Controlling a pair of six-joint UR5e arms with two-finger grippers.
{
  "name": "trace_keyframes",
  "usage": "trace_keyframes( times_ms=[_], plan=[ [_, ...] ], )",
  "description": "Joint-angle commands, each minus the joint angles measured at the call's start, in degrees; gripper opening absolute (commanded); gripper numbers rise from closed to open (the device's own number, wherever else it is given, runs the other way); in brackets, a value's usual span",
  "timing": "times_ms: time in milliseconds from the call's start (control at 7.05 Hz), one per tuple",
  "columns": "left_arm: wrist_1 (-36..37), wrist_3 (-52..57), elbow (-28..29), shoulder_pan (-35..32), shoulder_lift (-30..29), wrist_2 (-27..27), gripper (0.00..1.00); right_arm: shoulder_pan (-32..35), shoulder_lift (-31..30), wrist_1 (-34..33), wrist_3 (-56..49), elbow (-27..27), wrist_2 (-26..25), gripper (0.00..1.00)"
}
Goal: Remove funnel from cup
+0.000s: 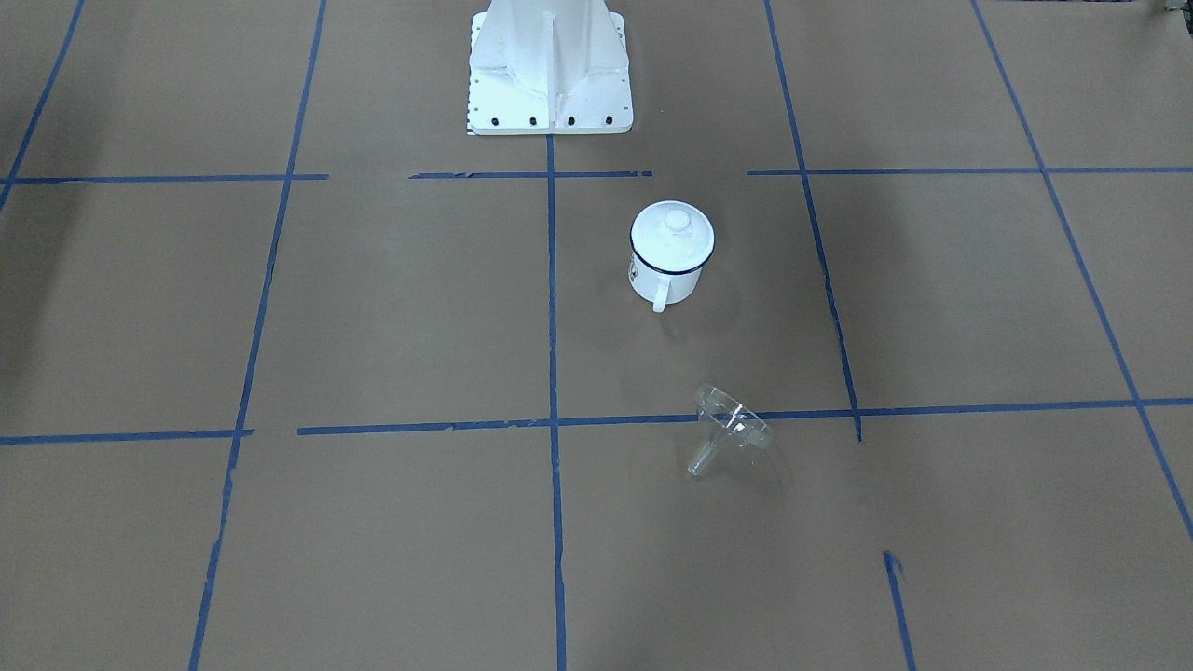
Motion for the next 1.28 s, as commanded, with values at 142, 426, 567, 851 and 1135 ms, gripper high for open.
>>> trace_keyframes(
  times_ms=[142, 426, 567, 851, 1135],
  plan=[
    [-6.8, 3.9, 9.7, -2.2, 1.8, -0.4, 1.0, 0.0, 0.0, 0.0, 0.0, 0.1, 0.0, 1.0],
    [-8.0, 5.6, 9.1, -4.5, 3.4, -0.5, 1.0, 0.0, 0.0, 0.0, 0.0, 0.0, 0.0, 1.0],
    [-8.1, 5.5, 9.1, -4.5, 3.2, -1.6, 1.0, 0.0, 0.0, 0.0, 0.0, 0.0, 0.0, 1.0],
    [-8.0, 5.4, 8.2, -4.5, 5.6, -9.5, 1.0, 0.0, 0.0, 0.0, 0.0, 0.0, 0.0, 1.0],
    [-9.5, 5.6, 9.1, -4.4, 7.1, -12.9, 1.0, 0.0, 0.0, 0.0, 0.0, 0.0, 0.0, 1.0]
  ],
)
